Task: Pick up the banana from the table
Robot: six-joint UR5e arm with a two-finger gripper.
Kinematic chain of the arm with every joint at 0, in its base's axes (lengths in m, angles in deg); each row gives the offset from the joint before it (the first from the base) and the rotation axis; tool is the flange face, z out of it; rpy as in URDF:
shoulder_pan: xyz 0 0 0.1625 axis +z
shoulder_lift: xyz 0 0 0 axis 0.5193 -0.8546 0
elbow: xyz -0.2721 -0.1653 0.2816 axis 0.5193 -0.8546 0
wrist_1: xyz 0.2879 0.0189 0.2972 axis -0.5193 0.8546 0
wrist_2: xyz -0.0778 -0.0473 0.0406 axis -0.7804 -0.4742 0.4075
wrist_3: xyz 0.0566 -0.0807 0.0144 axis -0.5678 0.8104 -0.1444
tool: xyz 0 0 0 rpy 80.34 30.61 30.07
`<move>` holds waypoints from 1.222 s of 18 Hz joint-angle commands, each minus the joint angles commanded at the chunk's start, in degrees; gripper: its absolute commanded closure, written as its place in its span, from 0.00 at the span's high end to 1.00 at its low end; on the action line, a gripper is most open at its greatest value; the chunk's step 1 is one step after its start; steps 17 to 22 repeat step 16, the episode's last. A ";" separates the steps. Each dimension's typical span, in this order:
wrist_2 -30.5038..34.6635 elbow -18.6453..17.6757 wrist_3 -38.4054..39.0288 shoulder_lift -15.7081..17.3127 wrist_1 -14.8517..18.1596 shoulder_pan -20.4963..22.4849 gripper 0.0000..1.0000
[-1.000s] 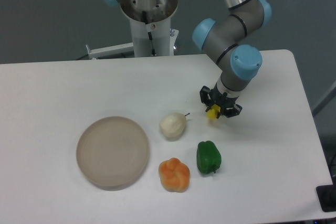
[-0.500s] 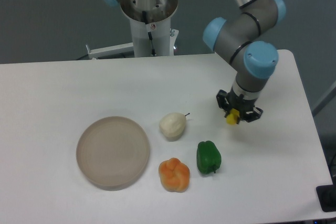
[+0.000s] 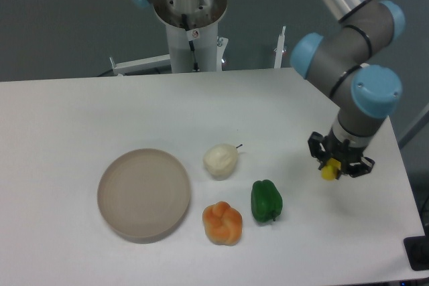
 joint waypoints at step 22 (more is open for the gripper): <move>0.70 2.03 -3.09 -2.47 -0.17 0.00 0.06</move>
